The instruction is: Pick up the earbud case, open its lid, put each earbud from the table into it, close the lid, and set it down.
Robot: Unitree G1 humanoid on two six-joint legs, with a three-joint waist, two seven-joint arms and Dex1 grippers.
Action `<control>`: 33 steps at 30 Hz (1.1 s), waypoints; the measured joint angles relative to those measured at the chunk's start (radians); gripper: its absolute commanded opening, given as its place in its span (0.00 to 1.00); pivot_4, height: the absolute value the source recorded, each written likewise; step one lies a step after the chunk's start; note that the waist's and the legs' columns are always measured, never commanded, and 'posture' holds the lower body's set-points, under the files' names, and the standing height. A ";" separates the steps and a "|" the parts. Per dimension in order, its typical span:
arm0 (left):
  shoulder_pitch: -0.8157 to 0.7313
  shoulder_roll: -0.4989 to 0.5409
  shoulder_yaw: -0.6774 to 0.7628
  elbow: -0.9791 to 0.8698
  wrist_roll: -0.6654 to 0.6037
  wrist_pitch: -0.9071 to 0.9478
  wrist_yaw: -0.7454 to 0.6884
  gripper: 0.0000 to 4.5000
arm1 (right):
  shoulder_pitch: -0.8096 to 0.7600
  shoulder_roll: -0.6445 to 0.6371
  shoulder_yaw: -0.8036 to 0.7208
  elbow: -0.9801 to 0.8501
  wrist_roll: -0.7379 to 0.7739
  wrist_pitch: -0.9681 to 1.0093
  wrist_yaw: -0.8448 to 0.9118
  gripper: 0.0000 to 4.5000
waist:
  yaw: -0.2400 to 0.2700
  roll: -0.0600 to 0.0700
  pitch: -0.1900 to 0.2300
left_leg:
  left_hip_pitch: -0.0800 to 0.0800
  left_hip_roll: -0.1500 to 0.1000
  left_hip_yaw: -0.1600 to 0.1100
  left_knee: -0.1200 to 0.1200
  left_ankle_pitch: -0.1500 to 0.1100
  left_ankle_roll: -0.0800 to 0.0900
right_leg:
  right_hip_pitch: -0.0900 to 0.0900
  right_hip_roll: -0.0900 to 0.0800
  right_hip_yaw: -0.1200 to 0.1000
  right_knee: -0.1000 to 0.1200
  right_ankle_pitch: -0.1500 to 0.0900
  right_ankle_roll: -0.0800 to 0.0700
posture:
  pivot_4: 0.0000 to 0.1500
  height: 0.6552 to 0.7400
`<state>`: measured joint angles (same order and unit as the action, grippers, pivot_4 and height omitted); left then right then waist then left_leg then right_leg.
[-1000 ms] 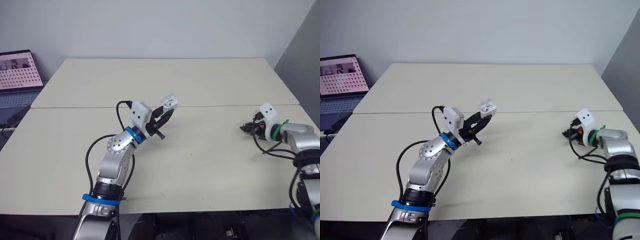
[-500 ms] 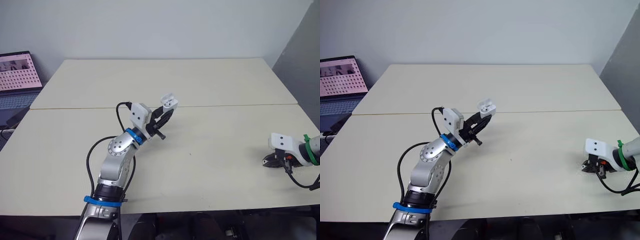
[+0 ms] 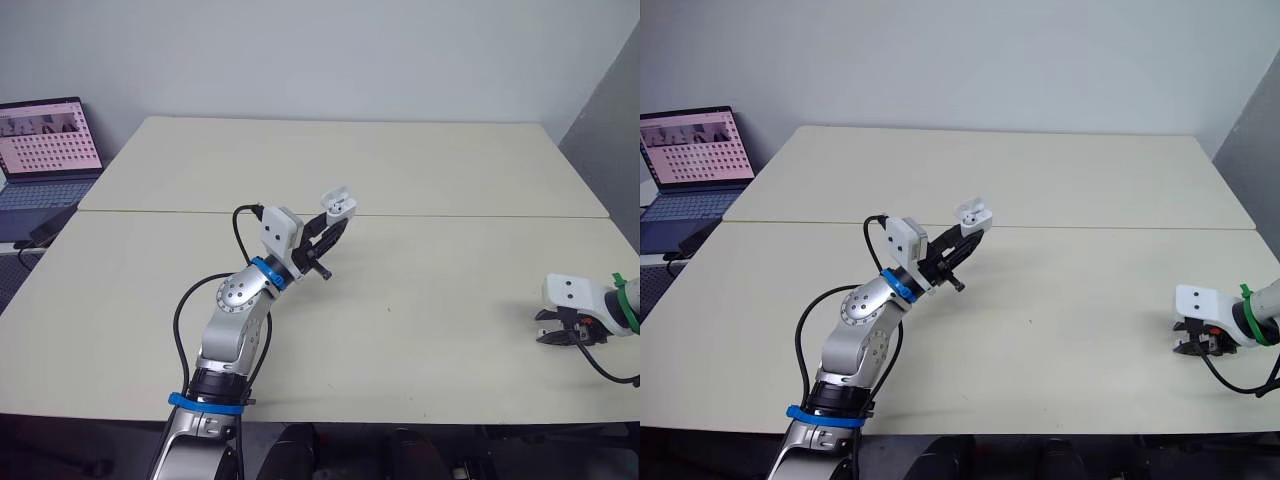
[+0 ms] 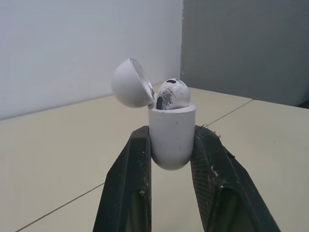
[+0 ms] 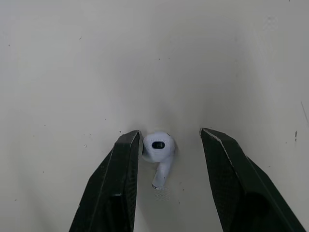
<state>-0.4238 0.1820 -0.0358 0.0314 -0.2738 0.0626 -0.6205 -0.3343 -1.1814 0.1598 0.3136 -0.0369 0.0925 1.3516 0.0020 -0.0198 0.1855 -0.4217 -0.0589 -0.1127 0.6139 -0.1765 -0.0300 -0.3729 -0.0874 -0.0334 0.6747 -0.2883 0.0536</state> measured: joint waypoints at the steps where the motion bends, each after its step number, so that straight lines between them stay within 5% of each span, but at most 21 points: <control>1: 0.000 -0.001 0.000 0.000 0.000 0.000 0.000 0.17 | -0.001 0.000 0.001 0.005 -0.002 -0.008 0.000 0.46 | 0.000 0.000 0.000 | 0.000 0.000 0.000 0.000 0.000 0.000 | 0.000 0.000 0.000 0.000 0.000 0.000 | 1.00 1.00; 17: 0.001 0.000 0.000 0.000 0.000 0.000 -0.001 0.17 | -0.015 0.009 -0.002 0.033 -0.022 -0.035 0.006 0.46 | 0.000 0.000 0.000 | 0.002 0.000 0.000 0.000 0.000 0.000 | 0.002 0.000 0.000 -0.001 0.000 0.000 | 1.00 1.00; 23: 0.001 -0.001 -0.001 0.000 0.000 0.000 -0.001 0.17 | 0.005 0.021 -0.020 -0.001 -0.014 -0.017 0.018 0.09 | -0.002 -0.002 0.000 | 0.004 0.001 0.001 0.000 0.000 0.000 | 0.003 0.000 0.001 -0.001 0.000 0.000 | 1.00 1.00; 28: 0.013 -0.001 -0.004 -0.017 0.000 0.000 -0.001 0.17 | 0.035 0.034 -0.042 -0.046 0.026 -0.026 0.033 0.09 | -0.004 -0.002 0.000 | 0.004 0.001 0.001 -0.002 0.000 0.000 | 0.002 0.000 0.001 -0.001 -0.001 0.002 | 1.00 1.00; 33: 0.015 -0.006 -0.011 -0.017 -0.003 -0.001 -0.010 0.17 | 0.005 0.195 -0.102 -0.237 0.216 0.170 -0.004 0.09 | -0.007 -0.001 0.000 | 0.003 0.002 0.001 -0.002 0.000 0.000 | 0.001 0.000 0.002 0.001 -0.001 0.002 | 1.00 1.00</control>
<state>-0.4084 0.1764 -0.0464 0.0142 -0.2766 0.0621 -0.6309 -0.3292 -0.9868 0.0581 0.0767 0.1794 0.2627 1.3478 -0.0046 -0.0213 0.1856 -0.4183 -0.0574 -0.1115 0.6123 -0.1767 -0.0301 -0.3724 -0.0871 -0.0310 0.6752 -0.2893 0.0551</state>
